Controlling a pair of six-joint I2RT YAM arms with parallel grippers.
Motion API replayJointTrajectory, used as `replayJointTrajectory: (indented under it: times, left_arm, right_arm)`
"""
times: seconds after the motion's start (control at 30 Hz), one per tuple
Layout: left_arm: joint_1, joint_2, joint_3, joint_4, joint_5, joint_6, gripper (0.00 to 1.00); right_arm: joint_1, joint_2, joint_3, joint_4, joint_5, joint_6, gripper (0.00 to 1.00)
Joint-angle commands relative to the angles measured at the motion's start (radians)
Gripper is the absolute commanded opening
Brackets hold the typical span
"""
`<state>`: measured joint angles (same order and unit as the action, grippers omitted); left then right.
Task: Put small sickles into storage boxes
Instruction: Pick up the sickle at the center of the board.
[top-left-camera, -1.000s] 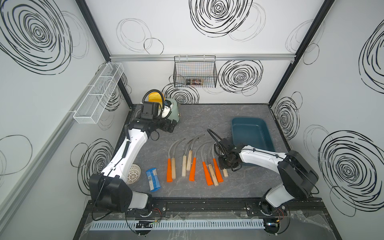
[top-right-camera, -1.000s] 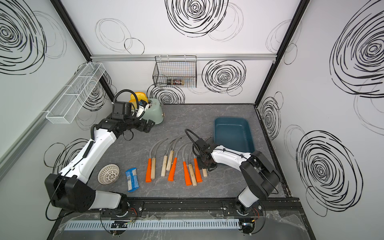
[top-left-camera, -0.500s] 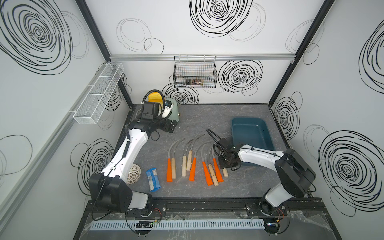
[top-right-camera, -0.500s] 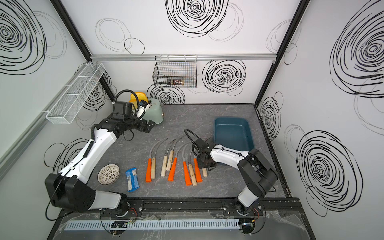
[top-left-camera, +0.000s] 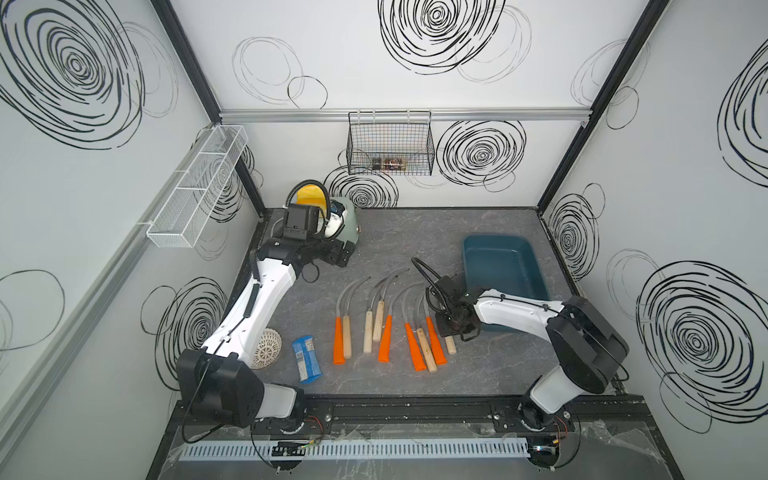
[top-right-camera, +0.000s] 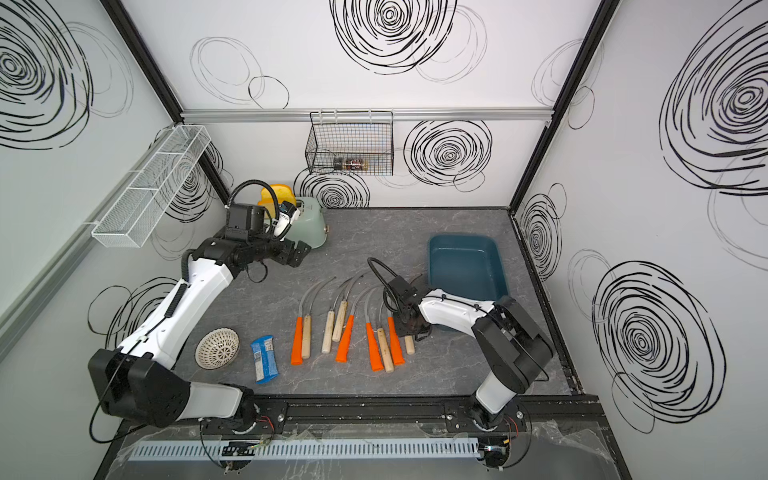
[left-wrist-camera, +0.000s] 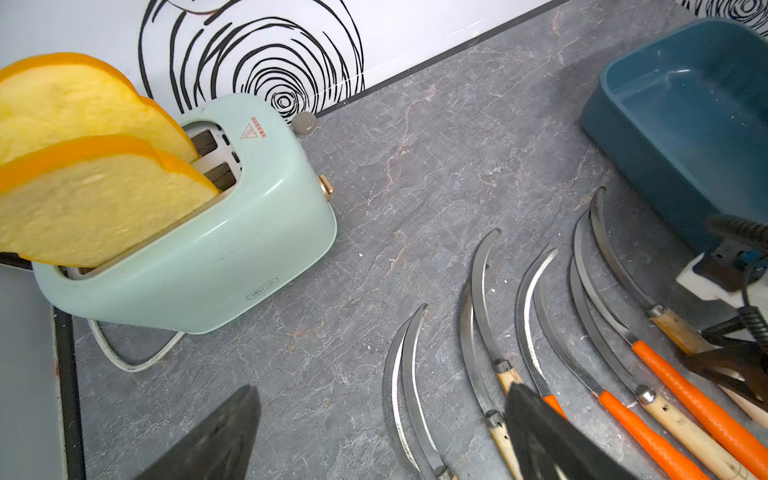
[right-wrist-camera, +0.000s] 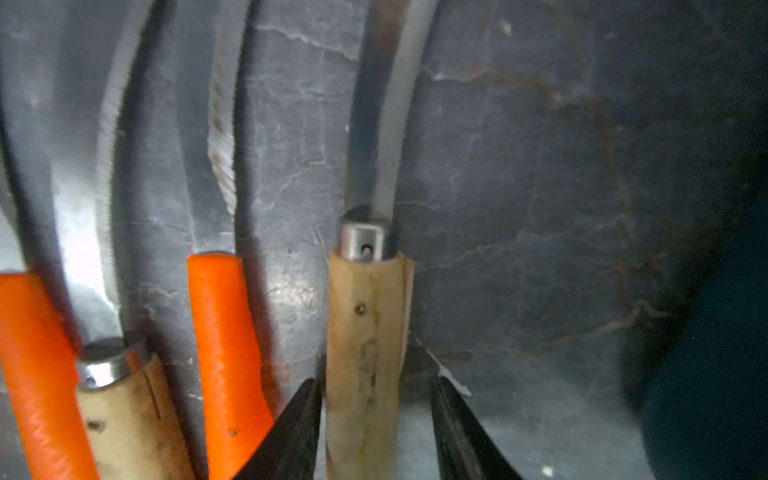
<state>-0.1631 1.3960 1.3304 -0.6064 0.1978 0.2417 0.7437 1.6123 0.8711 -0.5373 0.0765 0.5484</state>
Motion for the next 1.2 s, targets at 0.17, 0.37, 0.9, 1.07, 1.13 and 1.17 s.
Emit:
replayJointTrajectory:
  times: [0.17, 0.37, 0.9, 1.07, 1.13, 1.17]
  left_arm:
    - [-0.019, -0.038, -0.028, 0.005, 0.006, 0.018, 0.96]
    - [-0.024, -0.042, -0.043, 0.01, 0.003, 0.019, 0.96]
    - [-0.038, -0.021, -0.04, 0.019, -0.012, 0.023, 0.96]
    - [-0.041, -0.019, -0.045, 0.023, -0.017, 0.029, 0.96]
    - [-0.041, -0.019, -0.048, 0.022, -0.015, 0.03, 0.96]
    - [-0.041, -0.019, -0.049, 0.024, -0.016, 0.03, 0.96]
  right_arm:
    - [0.005, 0.02, 0.011, 0.019, 0.035, -0.008, 0.47]
    - [0.006, 0.038, 0.013, 0.028, 0.049, -0.01, 0.47]
    - [0.011, 0.103, 0.043, 0.032, 0.055, -0.025, 0.39]
    - [0.015, 0.112, 0.043, 0.036, 0.057, -0.019, 0.36]
    - [0.014, 0.113, 0.042, 0.037, 0.06, -0.016, 0.35]
    - [0.014, 0.116, 0.042, 0.038, 0.061, -0.016, 0.35]
